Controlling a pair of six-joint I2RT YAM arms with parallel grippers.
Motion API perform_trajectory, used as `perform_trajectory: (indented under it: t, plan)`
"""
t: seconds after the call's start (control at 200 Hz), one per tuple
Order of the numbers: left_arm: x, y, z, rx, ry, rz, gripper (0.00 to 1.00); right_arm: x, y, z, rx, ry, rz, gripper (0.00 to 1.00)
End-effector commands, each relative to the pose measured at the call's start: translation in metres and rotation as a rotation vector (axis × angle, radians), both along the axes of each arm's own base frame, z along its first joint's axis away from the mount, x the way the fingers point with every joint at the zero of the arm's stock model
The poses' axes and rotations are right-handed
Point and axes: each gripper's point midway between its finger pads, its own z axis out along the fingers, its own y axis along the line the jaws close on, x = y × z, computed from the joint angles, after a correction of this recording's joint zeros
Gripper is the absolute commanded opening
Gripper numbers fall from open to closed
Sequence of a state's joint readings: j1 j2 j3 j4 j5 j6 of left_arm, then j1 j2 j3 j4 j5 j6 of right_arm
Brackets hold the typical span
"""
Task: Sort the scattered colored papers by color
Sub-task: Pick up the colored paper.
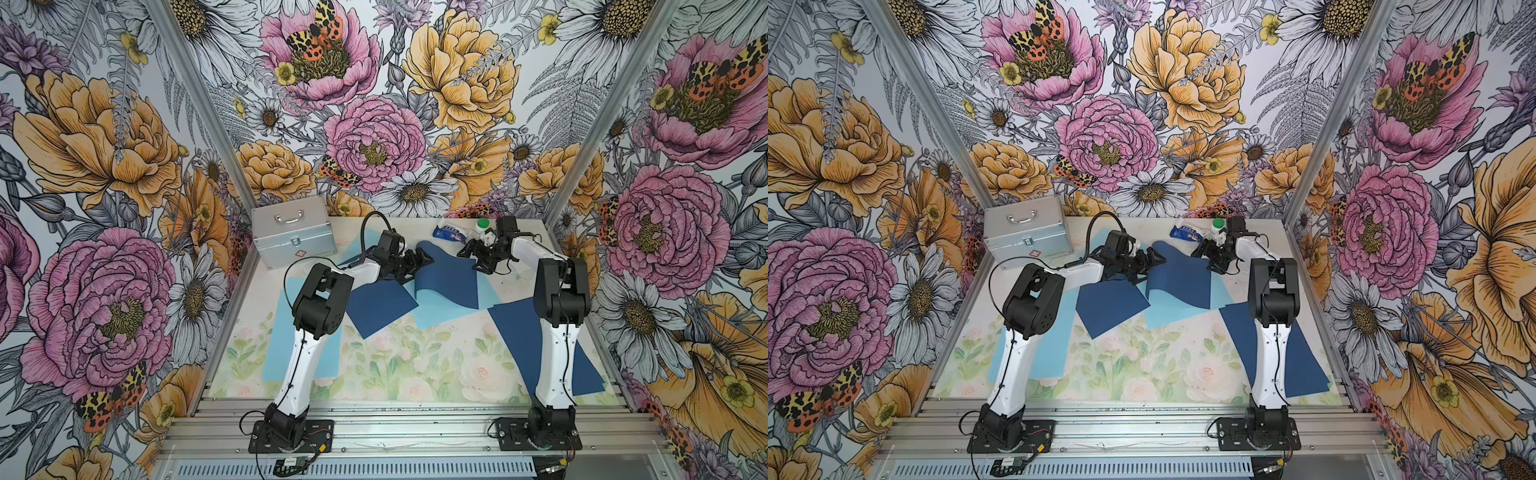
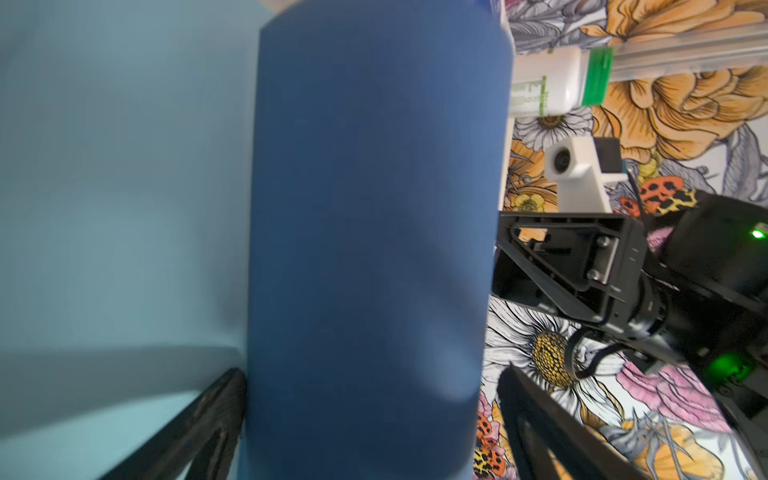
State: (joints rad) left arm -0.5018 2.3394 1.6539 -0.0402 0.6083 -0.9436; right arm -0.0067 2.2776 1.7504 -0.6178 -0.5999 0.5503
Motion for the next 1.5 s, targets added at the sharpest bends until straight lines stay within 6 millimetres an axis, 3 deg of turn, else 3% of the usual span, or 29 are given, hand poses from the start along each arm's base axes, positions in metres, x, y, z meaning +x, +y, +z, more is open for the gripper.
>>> perform_trajectory:
  t: [0.0, 0.055, 0.09, 0.255, 0.365, 0.535, 0.63, 0.776, 0.946, 1.126, 1.306, 1.491]
  plan:
    - [-0.035, -0.018, -0.034, -0.021, 0.119, -0.077, 0.81, -0.029, 0.011, -0.038, 0.000, 0.137, 0.032, 0.82]
    - [-0.034, -0.018, -0.031, -0.025, 0.106, -0.073, 0.70, -0.028, 0.010, -0.036, 0.000, 0.131, 0.032, 0.82]
    - [-0.032, -0.016, -0.029, -0.026, 0.100, -0.066, 0.70, -0.028, 0.010, -0.034, -0.003, 0.126, 0.032, 0.82]
    - [-0.023, -0.008, -0.018, -0.063, 0.046, -0.012, 0.48, -0.026, 0.004, -0.021, -0.027, 0.098, 0.021, 0.82]
    - [-0.018, -0.005, -0.003, -0.077, -0.016, 0.016, 0.43, -0.027, -0.006, -0.007, -0.066, 0.068, -0.002, 0.81]
    - [-0.008, 0.001, 0.030, -0.117, -0.152, 0.087, 0.41, -0.034, -0.036, 0.040, -0.196, -0.020, -0.096, 0.82]
    - [-0.003, 0.004, 0.050, -0.096, -0.245, 0.122, 0.41, -0.045, -0.041, 0.067, -0.214, -0.076, -0.157, 0.82]
    - [0.002, 0.008, 0.082, -0.009, -0.378, 0.165, 0.40, -0.072, -0.012, 0.088, 0.007, -0.146, -0.257, 0.82]
    - [0.010, 0.011, 0.112, 0.027, -0.480, 0.221, 0.40, -0.107, 0.032, 0.079, 0.201, -0.155, -0.357, 0.82]
    - [0.008, -0.001, 0.136, 0.034, -0.567, 0.235, 0.39, -0.109, 0.061, 0.084, 0.399, -0.185, -0.408, 0.78]
    - [0.000, -0.004, 0.155, 0.054, -0.643, 0.266, 0.39, -0.106, 0.069, 0.104, 0.577, -0.230, -0.496, 0.75]
    - [-0.004, -0.001, 0.167, 0.098, -0.705, 0.313, 0.39, -0.106, 0.087, 0.104, 0.719, -0.186, -0.517, 0.72]
